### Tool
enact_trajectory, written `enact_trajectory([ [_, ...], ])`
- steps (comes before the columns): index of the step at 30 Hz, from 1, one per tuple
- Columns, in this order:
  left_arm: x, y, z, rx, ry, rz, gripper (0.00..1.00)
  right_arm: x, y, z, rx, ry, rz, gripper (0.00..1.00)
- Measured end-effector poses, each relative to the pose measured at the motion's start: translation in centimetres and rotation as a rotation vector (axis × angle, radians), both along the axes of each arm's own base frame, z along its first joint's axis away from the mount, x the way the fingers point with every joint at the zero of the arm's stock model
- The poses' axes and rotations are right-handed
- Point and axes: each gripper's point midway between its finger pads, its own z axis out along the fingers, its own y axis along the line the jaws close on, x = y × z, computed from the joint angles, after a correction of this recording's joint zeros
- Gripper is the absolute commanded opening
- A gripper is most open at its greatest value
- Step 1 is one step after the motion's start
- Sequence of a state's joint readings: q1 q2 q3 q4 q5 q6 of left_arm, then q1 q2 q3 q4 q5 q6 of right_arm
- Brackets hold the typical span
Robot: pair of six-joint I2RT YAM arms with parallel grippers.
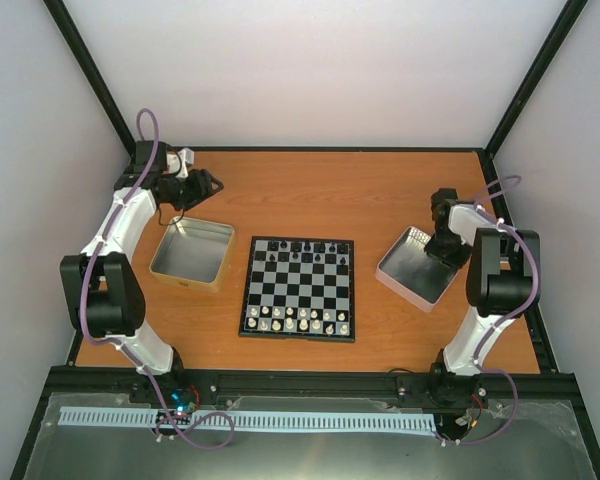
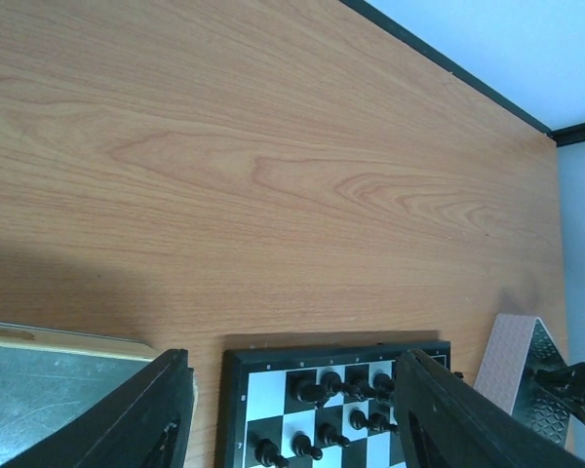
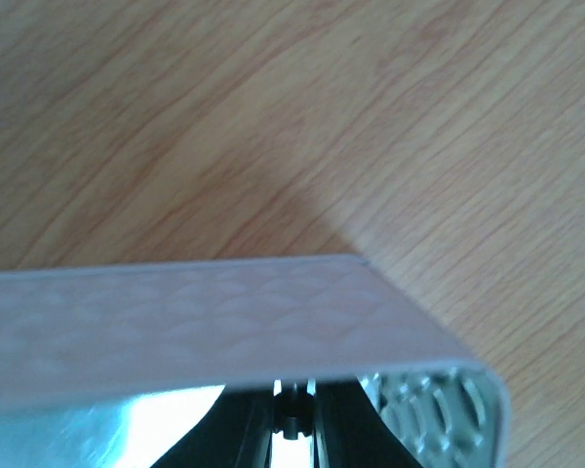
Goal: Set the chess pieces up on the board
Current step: Pick up the chess piece from the storage box, then place the chess piece on the chessboard.
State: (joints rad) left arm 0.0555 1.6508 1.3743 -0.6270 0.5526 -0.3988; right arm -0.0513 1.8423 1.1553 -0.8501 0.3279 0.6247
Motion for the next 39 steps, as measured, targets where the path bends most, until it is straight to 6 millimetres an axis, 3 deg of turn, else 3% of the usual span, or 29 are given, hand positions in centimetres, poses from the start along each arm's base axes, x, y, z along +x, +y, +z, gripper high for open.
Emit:
enact_trajectory([
  [4, -0.1, -0.4, 0.8, -0.022, -0.025, -0.018, 0.58, 0.1, 1.9, 1.3, 0.11, -0.046, 0.009, 0.06],
  [10, -1.0, -1.9, 1.9, -0.062, -0.066, -0.067, 0.59, 0.5, 5.5, 5.8, 0.318, -0.199, -0.004, 0.07],
  [14, -2.0, -3.6, 2.5, -0.069, -0.093, -0.113, 0.6, -0.6, 9.1, 7.4, 0.515, -0.28, -0.069, 0.08],
  [17, -3.5, -5.8, 3.2, -0.075, -0.121, -0.171, 0.6, -2.1, 12.7, 7.6, 0.673, -0.295, -0.136, 0.08],
  [21, -5.8, -7.2, 3.8, -0.084, -0.153, -0.214, 0.6, -3.0, 17.7, 8.6, 0.837, -0.29, -0.165, 0.08],
  [29, -9.8, -6.7, 2.2, -0.074, -0.142, -0.205, 0.6, -2.3, 29.7, 11.7, 1.076, -0.24, -0.037, 0.08],
  [34, -10.6, -5.5, 2.1, -0.018, -0.141, -0.153, 0.6, -0.2, 38.1, 13.0, 1.162, -0.191, 0.066, 0.08],
  [39, -11.3, -5.1, 1.7, -0.004, -0.131, -0.13, 0.6, 1.3, 43.9, 14.2, 1.233, -0.189, 0.108, 0.08],
])
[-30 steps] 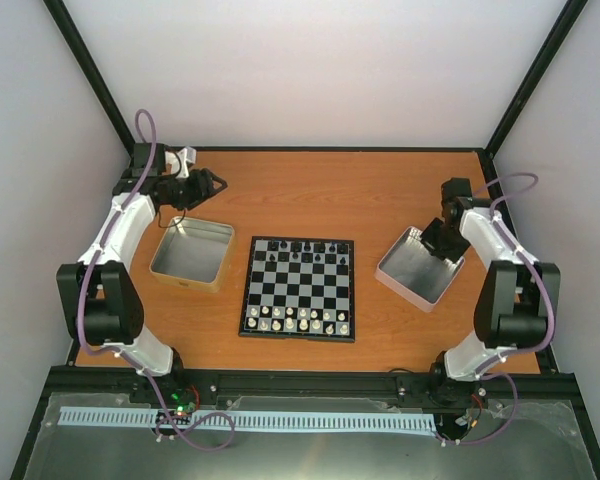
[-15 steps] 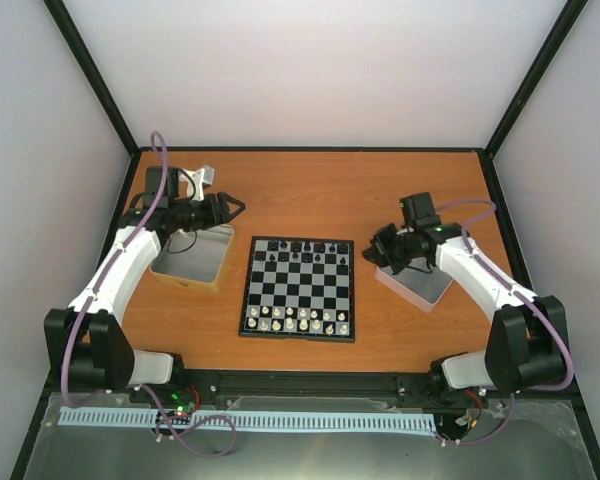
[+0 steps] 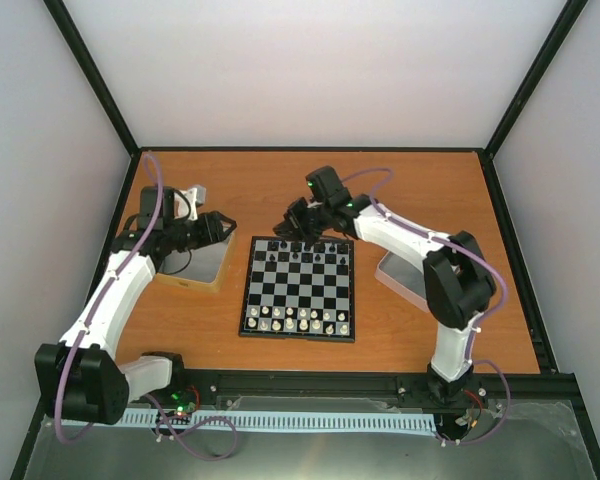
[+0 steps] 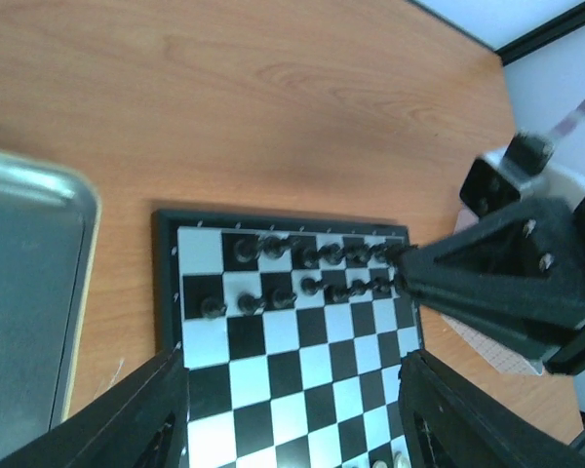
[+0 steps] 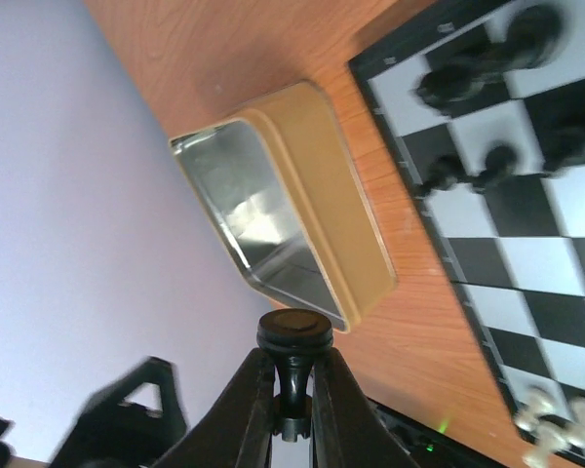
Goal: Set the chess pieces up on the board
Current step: Place the chess piece on the chessboard.
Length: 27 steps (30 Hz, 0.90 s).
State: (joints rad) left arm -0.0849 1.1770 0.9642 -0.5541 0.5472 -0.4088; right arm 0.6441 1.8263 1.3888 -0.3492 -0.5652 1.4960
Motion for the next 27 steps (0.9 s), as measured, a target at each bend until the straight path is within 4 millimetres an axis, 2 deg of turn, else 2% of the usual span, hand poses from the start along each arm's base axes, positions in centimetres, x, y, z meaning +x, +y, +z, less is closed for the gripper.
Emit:
enact_trajectory([
  [5, -1.0, 1.1, -2.2, 0.02, 0.084, 0.073, 0.6, 2.0, 4.2, 0.0, 0.008, 0.005, 0.016, 0.07],
  [9, -0.7, 2.5, -2.8, 0.022, 0.119, 0.149, 0.6, 2.9, 5.9, -1.0, -0.027, 0.018, 0.017, 0.08],
  [19, -0.4, 4.8, -4.4, 0.016, 0.181, 0.25, 0.6, 3.5, 8.0, -4.8, -0.121, 0.075, 0.051, 0.1],
  [27, -0.4, 4.9, -4.7, 0.014, 0.189, 0.252, 0.6, 1.9, 8.1, -7.5, -0.189, 0.135, 0.086, 0.11],
])
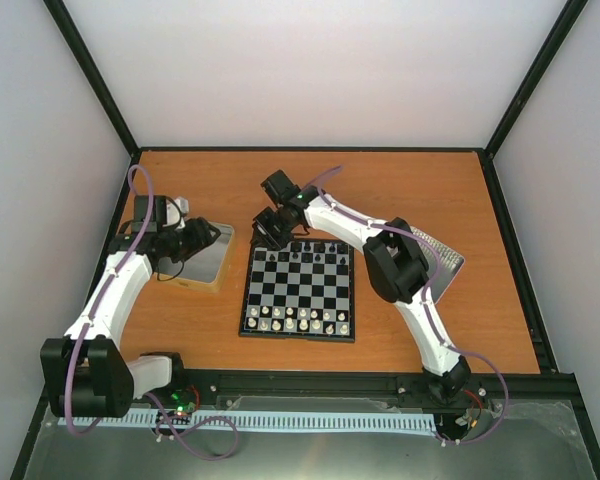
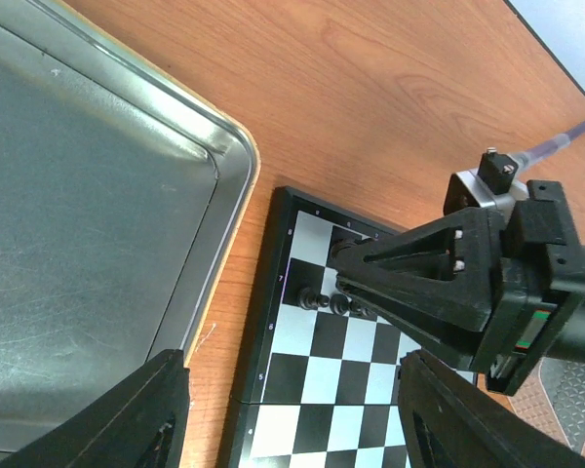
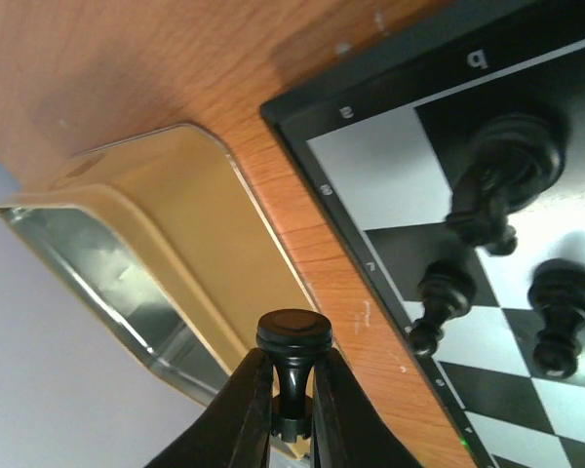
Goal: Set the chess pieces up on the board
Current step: Place the chess piece on the chessboard.
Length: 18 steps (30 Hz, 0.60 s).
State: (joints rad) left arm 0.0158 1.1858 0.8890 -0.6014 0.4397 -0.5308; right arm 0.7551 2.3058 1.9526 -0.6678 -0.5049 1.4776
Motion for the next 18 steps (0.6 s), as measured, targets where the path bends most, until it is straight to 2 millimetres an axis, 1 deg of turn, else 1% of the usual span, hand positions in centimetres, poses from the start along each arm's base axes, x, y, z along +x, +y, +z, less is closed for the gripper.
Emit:
enact_trajectory([
  [6, -0.2, -0.1, -0.4, -0.004, 0.011, -0.002, 0.6, -0.5, -0.3, -1.8, -0.047, 0.028, 0.015, 0.11],
  [9, -0.2, -0.1, -0.4, -0.004, 0.011, -0.003, 0.6, -0.5, -0.4, -2.0, -0.061, 0.026, 0.017, 0.12],
  [15, -0.2, 0.1, -0.4, -0.005, 0.012, 0.002, 0.6, 0.0, -0.2, -1.7, -0.067, 0.001, 0.028, 0.13],
  [18, -0.2, 0.1, -0.4, -0.004, 0.012, 0.003, 0.6, 0.2, -0.3, -2.0, -0.079, -0.003, 0.031, 0.13],
])
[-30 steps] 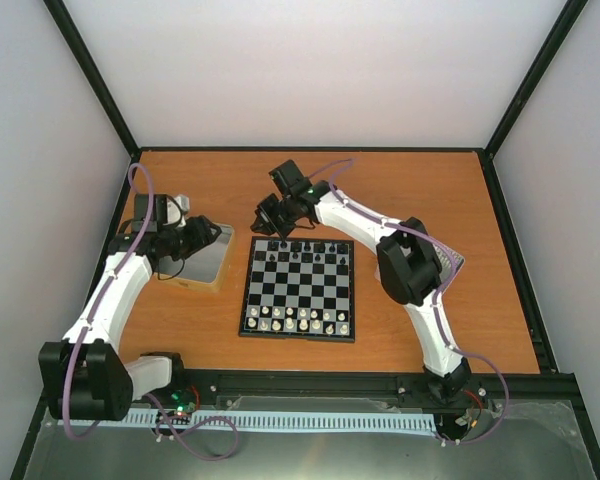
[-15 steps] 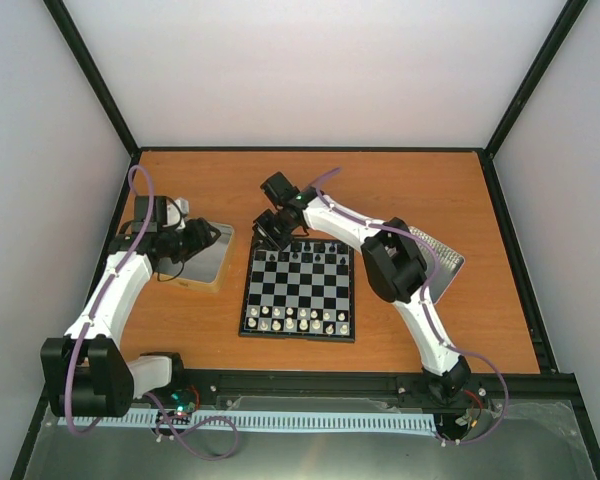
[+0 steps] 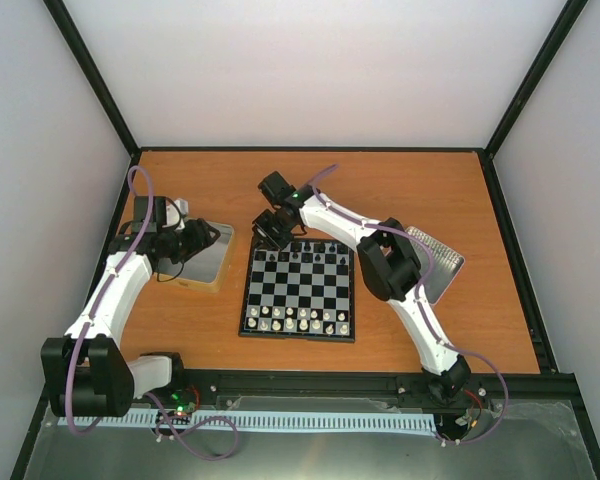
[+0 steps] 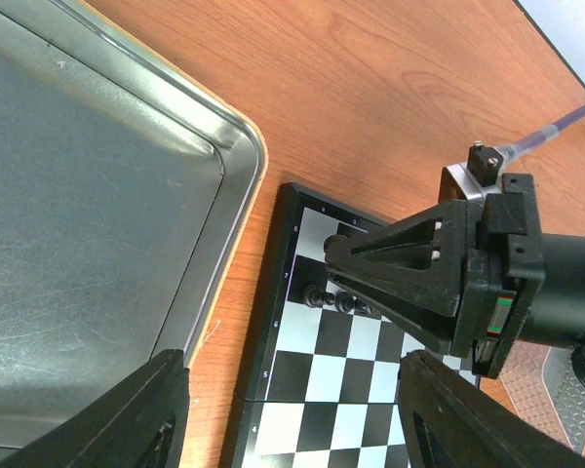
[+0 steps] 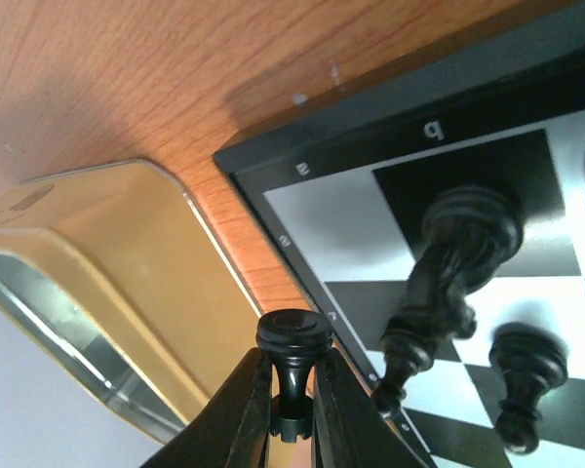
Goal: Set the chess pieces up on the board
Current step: Place the chess piece on the chessboard.
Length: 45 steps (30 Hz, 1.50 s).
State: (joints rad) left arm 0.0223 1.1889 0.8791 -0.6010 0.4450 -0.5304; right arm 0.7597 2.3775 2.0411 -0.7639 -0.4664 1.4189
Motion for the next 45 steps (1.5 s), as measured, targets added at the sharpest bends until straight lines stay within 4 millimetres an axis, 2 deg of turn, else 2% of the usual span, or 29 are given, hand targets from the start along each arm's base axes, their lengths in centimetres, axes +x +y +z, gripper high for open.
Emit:
enact_trajectory([
  [8, 0.0, 0.0, 0.0, 0.0, 0.0, 0.0, 0.6, 0.0, -0.5, -1.7, -0.047, 0.011, 0.004, 0.15],
  [18, -0.1, 0.0, -0.3, 0.0, 0.007, 0.0, 0.6, 0.2, -0.7, -1.6, -0.054, 0.003, 0.005, 0.19],
  [30, -0.2, 0.1, -0.3, -0.003, 0.008, 0.0, 0.61, 0.4, -0.6, -1.4, -0.053, -0.008, 0.011, 0.18],
  [34, -0.2, -0.2, -0.1, -0.008, -0.004, -0.023, 0.61, 1.0, -0.4, -0.9, -0.058, -0.046, 0.025, 0.21],
  [40, -0.3, -0.2, 0.4, 0.01, -0.034, -0.038, 0.61, 2.9, -0.7, 1.2, -0.1, -0.177, 0.061, 0.24],
  [45, -0.1, 0.6, 0.2, 0.043, -0.025, 0.001, 0.61, 3.5, -2.4, 0.7, -0.208, -0.276, 0.14, 0.29],
])
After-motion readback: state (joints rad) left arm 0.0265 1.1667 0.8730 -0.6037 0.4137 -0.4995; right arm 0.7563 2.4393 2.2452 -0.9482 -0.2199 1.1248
